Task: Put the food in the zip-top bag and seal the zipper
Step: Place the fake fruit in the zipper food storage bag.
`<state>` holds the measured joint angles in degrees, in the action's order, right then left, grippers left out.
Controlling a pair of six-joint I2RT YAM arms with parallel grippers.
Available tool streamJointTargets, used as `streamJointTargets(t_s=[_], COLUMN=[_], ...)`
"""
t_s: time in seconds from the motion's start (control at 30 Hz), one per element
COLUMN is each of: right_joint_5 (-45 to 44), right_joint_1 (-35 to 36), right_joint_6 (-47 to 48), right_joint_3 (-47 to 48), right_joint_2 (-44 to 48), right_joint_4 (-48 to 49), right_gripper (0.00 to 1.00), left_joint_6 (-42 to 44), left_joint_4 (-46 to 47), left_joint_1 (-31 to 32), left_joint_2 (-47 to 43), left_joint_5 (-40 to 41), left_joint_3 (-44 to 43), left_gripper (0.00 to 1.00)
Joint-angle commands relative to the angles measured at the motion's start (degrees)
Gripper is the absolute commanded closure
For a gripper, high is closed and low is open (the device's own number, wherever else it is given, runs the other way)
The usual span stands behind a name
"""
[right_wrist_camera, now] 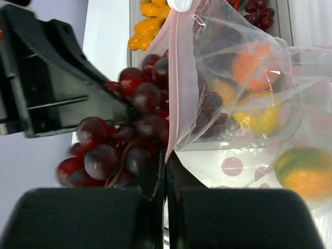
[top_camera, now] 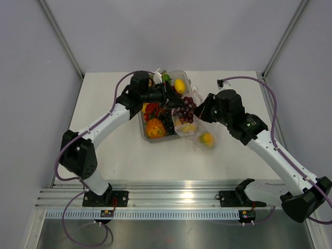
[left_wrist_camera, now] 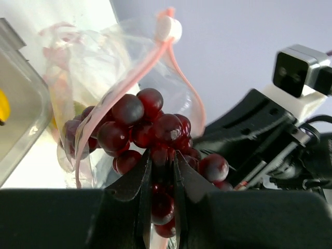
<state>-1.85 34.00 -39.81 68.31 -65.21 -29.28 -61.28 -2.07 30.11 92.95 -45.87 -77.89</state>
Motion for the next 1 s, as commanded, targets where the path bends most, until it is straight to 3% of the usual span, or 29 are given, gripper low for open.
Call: streamJointTargets(t_s=[0.0, 0.23, 0.4, 0.77, 0.93, 0.97], right_joint_5=[4.74, 6.15, 7.91, 9.05, 6.69, 6.25], right_joint_1=[0.19, 0.19, 0.28, 0.28, 0.28, 0.28], right_joint_6=[-1.23, -0.97, -0.79, 1.23, 1.93, 2.02], right_joint_3=[1.65, 2.52, 3.05, 6.13, 5.61, 5.34], right_joint_2=[1.14, 1.05, 0.00, -4.93, -3.97, -3.61], right_joint_4=[6.16, 6.16, 6.60, 6.07, 4.59, 4.41], right_gripper=[1.00, 1.00, 1.00, 1.00, 1.00, 1.00], left_joint_6=[1.77, 8.98, 12.40, 24.35, 28.92, 30.93], left_joint_4=[-1.26, -16.19, -19.72, -32.73, -36.67, -37.91], left_joint_1=[-0.05, 0.04, 0.65, 3.29, 3.38, 3.38], left_joint_2=[1.62, 2.85, 2.59, 5.14, 3.82, 3.04], left_joint_5=[3.84, 12.99, 17.21, 18.62, 16.86, 16.78], left_joint_3=[-1.21, -7.63, -10.35, -20.80, -22.83, -24.49], left_gripper=[1.00, 1.00, 1.00, 0.98, 0.17, 0.12])
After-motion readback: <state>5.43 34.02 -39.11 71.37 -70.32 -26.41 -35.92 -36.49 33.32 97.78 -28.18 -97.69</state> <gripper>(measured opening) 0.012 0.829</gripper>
